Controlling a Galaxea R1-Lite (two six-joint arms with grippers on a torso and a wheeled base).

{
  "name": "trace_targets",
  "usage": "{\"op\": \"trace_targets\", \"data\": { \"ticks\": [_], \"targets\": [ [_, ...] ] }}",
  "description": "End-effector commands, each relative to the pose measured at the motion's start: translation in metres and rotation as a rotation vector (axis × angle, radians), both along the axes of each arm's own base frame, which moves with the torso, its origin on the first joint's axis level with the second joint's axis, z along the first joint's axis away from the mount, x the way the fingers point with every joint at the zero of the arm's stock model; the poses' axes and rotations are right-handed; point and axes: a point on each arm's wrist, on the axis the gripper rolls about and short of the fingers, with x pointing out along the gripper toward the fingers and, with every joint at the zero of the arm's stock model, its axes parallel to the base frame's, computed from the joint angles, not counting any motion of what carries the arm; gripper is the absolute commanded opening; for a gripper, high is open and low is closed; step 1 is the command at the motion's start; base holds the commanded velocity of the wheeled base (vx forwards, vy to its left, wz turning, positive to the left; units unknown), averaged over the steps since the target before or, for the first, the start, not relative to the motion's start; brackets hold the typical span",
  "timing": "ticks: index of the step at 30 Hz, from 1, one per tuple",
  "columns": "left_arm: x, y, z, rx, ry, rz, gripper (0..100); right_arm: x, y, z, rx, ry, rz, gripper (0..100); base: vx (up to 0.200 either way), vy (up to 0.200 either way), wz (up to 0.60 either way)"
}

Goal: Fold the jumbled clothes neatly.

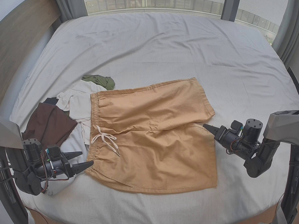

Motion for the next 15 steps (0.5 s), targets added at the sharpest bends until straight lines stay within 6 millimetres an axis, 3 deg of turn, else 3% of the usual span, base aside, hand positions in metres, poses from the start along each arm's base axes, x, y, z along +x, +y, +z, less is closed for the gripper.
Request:
{"op": "trace_targets", "data": {
  "ticks": [1, 15],
  "targets": [
    [0.0, 0.0, 0.0, 0.0, 0.0, 0.002, 100, 0.004, 0.001, -0.013, -0.02, 0.019, 0.003, 0, 0.0, 0.0, 0.0],
    [-0.001, 0.0, -0.004, -0.002, 0.017, 0.0, 100, 0.014, -0.023, -0.012, -0.024, 0.0, -0.07, 0, 0.0, 0.0, 0.0]
  ]
}}
